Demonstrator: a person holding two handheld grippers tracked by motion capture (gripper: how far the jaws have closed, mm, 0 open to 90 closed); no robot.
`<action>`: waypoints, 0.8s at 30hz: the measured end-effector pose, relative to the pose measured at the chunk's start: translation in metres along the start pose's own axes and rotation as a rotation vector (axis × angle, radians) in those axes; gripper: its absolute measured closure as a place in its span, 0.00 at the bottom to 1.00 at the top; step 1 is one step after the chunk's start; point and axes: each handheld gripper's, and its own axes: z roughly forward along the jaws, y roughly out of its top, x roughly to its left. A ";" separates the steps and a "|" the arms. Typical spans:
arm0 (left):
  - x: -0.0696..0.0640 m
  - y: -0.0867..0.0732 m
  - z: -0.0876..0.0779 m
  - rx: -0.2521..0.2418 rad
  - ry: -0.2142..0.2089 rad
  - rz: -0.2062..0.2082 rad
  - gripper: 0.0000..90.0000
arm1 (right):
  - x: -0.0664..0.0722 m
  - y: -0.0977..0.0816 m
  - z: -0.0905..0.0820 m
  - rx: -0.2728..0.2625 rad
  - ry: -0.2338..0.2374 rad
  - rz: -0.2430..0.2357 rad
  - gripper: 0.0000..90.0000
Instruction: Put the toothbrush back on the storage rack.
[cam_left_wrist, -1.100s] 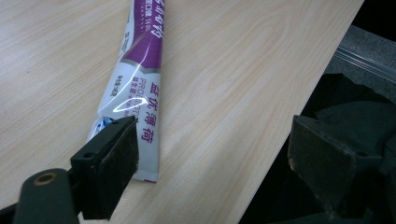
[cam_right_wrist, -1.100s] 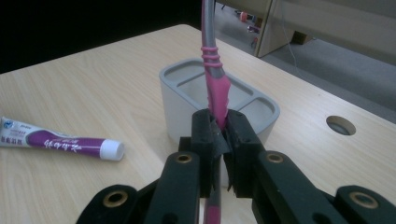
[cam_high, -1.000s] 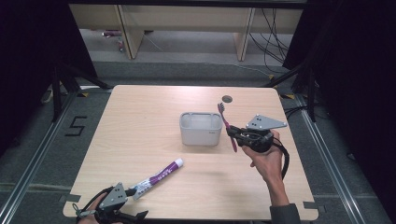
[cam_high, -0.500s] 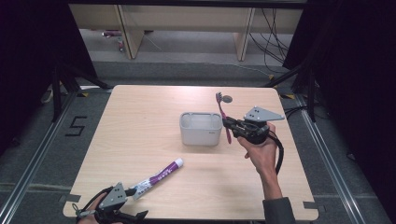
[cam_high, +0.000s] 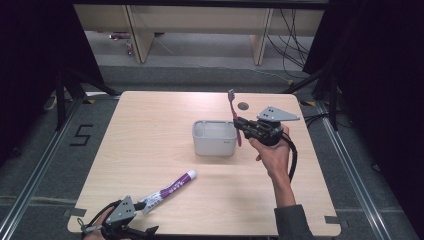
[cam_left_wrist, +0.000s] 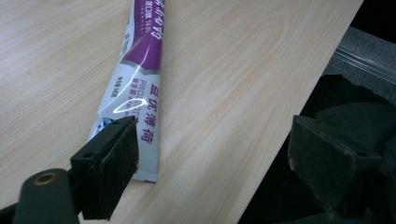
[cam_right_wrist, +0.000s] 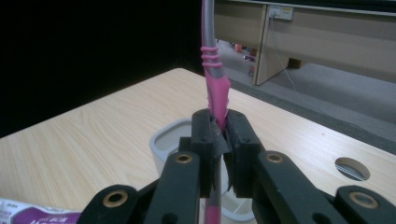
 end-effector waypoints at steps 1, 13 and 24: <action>0.000 0.000 0.000 -0.002 -0.004 -0.002 0.17 | -0.001 0.000 0.001 0.008 -0.003 0.013 0.92; -0.001 0.000 0.000 0.000 -0.007 -0.001 0.17 | -0.011 0.002 0.017 -0.004 -0.030 0.073 0.92; -0.002 0.000 0.001 -0.017 -0.015 -0.020 0.17 | -0.020 0.006 0.032 -0.033 -0.043 0.087 0.92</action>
